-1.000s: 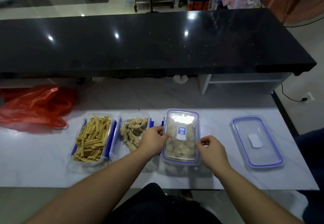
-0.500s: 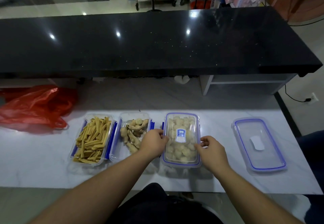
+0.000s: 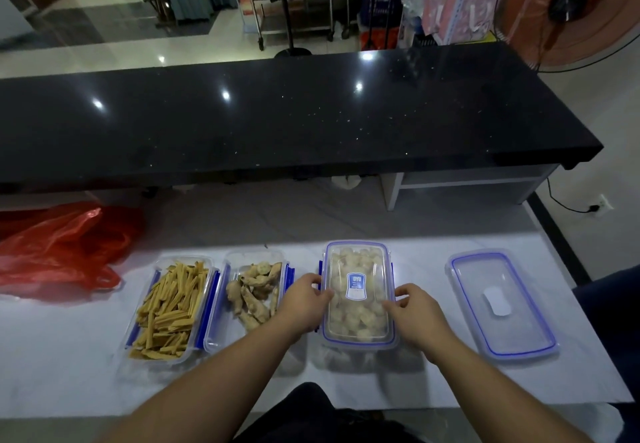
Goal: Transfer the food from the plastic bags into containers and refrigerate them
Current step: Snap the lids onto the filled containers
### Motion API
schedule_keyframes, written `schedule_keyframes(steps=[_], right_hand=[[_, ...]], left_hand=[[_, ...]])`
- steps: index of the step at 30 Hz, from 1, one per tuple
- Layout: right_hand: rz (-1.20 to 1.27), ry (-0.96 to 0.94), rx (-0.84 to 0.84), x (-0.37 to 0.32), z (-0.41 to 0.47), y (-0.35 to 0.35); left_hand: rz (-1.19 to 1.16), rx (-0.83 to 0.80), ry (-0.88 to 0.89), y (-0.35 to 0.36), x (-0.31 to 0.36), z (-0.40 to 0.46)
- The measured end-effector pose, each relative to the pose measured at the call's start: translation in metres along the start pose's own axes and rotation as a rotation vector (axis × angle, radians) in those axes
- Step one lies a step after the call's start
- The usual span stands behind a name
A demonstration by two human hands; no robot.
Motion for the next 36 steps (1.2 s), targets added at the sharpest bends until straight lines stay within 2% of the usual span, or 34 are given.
schedule_keyframes(steps=[7,12,18,23,29,36], right_hand=[[-0.005,-0.001,-0.023,0.000,0.003,-0.003],[0.003,-0.007,-0.034,0.002,0.007,-0.010],[0.002,-0.012,-0.044,0.004,0.012,-0.013],[0.059,0.040,-0.142,0.011,0.016,-0.007],[0.356,0.166,-0.251,0.020,0.016,0.005],[0.344,0.142,-0.223,0.023,0.022,0.001]], left_hand=[[0.064,0.045,0.029,0.000,0.007,0.000],[-0.158,-0.081,-0.118,0.014,-0.009,0.005],[-0.226,-0.031,-0.122,0.013,-0.012,0.011],[-0.043,0.057,-0.035,0.011,0.005,0.002],[0.027,0.081,-0.018,0.010,0.012,-0.004],[0.073,0.086,-0.021,0.010,0.013,-0.004]])
Point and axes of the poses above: each hand's wrist, its own z-axis towards the middle knuckle, its own y-axis out of the palm, x = y × z, the point moved 9 cm from there along z, towards the middle knuckle, and after that the axes turned 4 degrees about -x, right-handed, at the moved point
